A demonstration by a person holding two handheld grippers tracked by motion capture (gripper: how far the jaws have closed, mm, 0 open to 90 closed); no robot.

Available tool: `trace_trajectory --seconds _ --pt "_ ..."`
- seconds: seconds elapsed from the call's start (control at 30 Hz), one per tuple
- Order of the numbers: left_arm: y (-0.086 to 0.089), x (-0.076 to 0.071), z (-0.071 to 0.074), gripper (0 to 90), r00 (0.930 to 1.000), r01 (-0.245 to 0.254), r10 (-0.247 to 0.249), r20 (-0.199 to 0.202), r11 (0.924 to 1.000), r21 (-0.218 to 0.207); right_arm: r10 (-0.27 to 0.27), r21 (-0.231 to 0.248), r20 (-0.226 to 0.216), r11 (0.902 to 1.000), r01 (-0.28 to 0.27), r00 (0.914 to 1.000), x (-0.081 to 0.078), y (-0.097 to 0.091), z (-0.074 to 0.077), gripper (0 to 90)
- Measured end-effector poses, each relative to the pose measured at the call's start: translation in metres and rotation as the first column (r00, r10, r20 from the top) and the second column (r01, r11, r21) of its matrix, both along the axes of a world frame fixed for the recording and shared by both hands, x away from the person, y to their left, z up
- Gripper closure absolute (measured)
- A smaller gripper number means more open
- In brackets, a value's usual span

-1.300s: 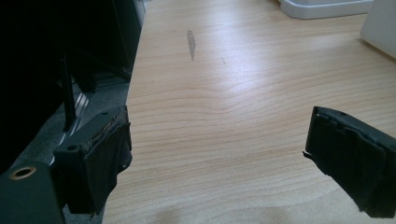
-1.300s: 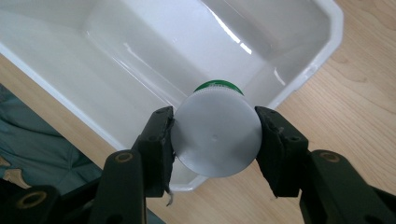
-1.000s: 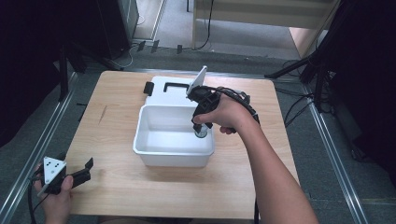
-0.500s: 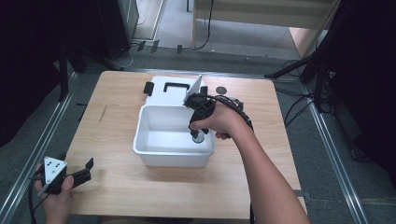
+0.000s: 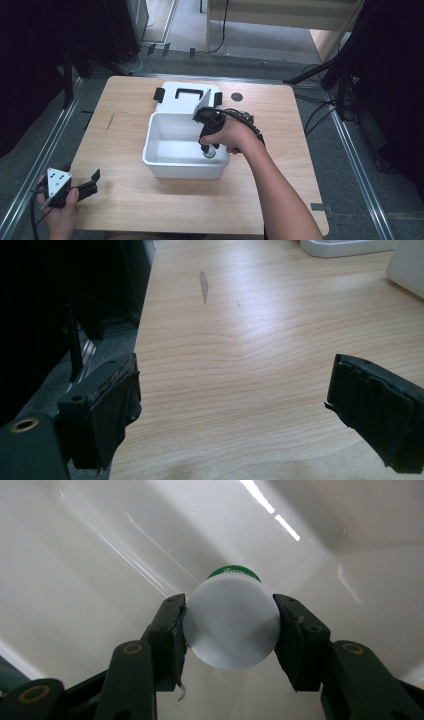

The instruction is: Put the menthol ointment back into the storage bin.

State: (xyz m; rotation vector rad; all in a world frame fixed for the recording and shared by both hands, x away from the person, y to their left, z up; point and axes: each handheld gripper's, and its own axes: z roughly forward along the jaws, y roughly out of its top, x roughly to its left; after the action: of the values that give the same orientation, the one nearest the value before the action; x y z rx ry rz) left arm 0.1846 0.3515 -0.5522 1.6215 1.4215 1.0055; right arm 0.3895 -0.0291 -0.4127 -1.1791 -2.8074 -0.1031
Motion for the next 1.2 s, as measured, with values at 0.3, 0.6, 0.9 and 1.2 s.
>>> trace_trajectory --seconds 0.3,0.6,0.9,1.2 --pt "0.000 0.000 0.000 7.8 1.0000 0.000 0.000 0.000 1.0000 -0.001 0.005 -0.011 0.005 0.9999 -0.005 1.0000 0.001 0.006 -0.011 51.3" --pt "0.000 0.000 0.000 7.8 1.0000 0.002 -0.002 -0.002 1.0000 0.003 -0.006 0.003 -0.007 1.0000 0.006 1.0000 0.002 0.009 -0.021 51.3" --pt "0.000 0.000 0.000 7.8 1.0000 0.003 -0.003 -0.003 1.0000 0.002 0.006 -0.006 -0.002 1.0000 -0.006 1.0000 0.001 0.013 -0.032 51.3" --pt "0.000 0.000 0.000 7.8 1.0000 0.002 -0.002 -0.002 1.0000 0.003 0.040 -0.046 -0.010 0.9982 -0.040 0.9992 -0.001 0.017 -0.044 51.2"
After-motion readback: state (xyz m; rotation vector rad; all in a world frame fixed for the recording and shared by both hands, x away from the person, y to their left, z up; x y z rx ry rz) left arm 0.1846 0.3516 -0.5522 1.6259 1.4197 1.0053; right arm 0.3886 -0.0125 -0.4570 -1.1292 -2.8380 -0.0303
